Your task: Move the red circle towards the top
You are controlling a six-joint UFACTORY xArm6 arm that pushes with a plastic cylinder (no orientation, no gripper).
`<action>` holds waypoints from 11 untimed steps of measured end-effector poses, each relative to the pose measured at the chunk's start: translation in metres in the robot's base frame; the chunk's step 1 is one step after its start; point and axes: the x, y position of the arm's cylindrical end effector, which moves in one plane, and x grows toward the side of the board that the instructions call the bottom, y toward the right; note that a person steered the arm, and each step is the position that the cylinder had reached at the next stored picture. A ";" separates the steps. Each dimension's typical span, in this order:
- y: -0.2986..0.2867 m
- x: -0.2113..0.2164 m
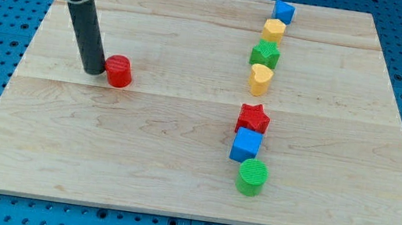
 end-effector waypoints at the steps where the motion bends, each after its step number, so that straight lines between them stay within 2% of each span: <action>1: 0.031 0.035; 2: 0.055 0.000; 3: 0.035 -0.025; 4: 0.057 -0.002; 5: 0.015 -0.009; 7: -0.009 -0.045; 8: -0.029 -0.035; 9: -0.020 -0.072; 10: 0.026 -0.081; 11: 0.051 -0.031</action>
